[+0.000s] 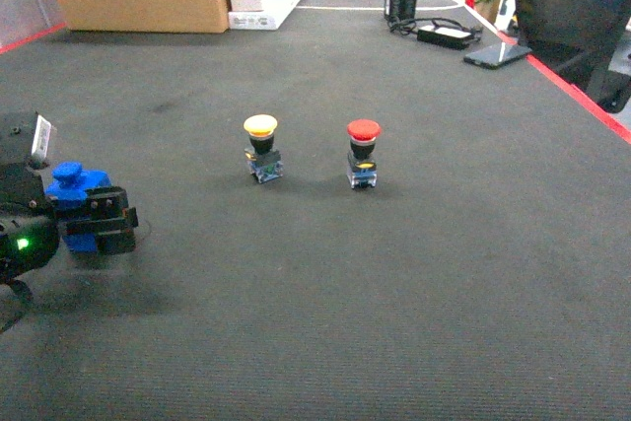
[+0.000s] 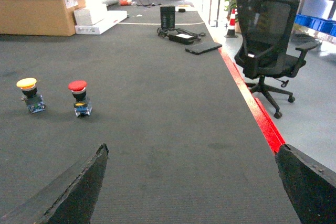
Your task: Pick blue part to blue bin on bottom shelf
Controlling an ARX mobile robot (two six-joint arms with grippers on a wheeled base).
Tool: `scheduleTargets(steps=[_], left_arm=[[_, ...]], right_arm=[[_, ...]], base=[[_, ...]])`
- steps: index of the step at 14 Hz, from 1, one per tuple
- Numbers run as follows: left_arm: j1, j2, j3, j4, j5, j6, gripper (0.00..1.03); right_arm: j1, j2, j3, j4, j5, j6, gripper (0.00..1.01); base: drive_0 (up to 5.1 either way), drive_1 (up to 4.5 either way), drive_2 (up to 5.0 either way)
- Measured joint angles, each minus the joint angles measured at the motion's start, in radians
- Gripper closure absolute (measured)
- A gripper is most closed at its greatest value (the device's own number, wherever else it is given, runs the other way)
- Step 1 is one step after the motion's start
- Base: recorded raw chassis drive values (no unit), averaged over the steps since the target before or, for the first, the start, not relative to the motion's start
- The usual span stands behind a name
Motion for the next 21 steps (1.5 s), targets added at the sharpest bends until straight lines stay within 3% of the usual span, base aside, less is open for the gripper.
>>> scheduleTargets(steps=[3, 5, 7, 8, 10, 11, 13, 14, 15, 16, 19, 21], left_arm=[[0.007, 0.023, 0.025, -0.013, 0.005, 0.010, 0.57], [0.010, -0.007, -0.007, -0.001, 0.005, 0.009, 0.59], [0.013, -0.127, -0.134, 0.077, -0.039, -0.022, 0.59], [0.012, -0.329, -0.306, 0.103, -0.082, -0.028, 0.59], [-0.022, -0.650, -0.483, -0.046, -0.151, -0.013, 0.59], [-0.077, -0.958, -0.552, -0.244, -0.214, 0.005, 0.59], [-0.182, -1.398, -0.543, -0.545, -0.355, 0.011, 0.59], [-0.262, -1.582, -0.527, -0.689, -0.447, 0.013, 0.59], [-0.365, -1.729, -0.517, -0.774, -0.547, 0.042, 0.59], [-0.462, -1.820, -0.504, -0.821, -0.644, 0.053, 0.59], [-0.509, -1.829, -0.492, -0.812, -0.686, 0.064, 0.59], [-0.538, -1.799, -0.480, -0.818, -0.745, 0.066, 0.59]], right_arm=[[0.000, 0.000, 0.000, 0.000, 0.000, 0.000, 0.03], [0.000, 0.000, 0.000, 0.000, 0.000, 0.000, 0.03], [0.000, 0.000, 0.000, 0.000, 0.000, 0.000, 0.03], [0.000, 0.000, 0.000, 0.000, 0.000, 0.000, 0.03], [0.000, 0.000, 0.000, 0.000, 0.000, 0.000, 0.03], [0.000, 0.000, 0.000, 0.000, 0.000, 0.000, 0.03], [0.000, 0.000, 0.000, 0.000, 0.000, 0.000, 0.03], [0.000, 0.000, 0.000, 0.000, 0.000, 0.000, 0.03], [0.000, 0.000, 0.000, 0.000, 0.000, 0.000, 0.03], [0.000, 0.000, 0.000, 0.000, 0.000, 0.000, 0.03], [0.000, 0.000, 0.000, 0.000, 0.000, 0.000, 0.03], [0.000, 0.000, 0.000, 0.000, 0.000, 0.000, 0.03]], base=[[0.0, 0.00, 0.0], [0.0, 0.00, 0.0], [0.0, 0.00, 0.0], [0.0, 0.00, 0.0], [0.0, 0.00, 0.0], [0.0, 0.00, 0.0], [0.0, 0.00, 0.0], [0.0, 0.00, 0.0], [0.0, 0.00, 0.0], [0.0, 0.00, 0.0], [0.0, 0.00, 0.0], [0.0, 0.00, 0.0]])
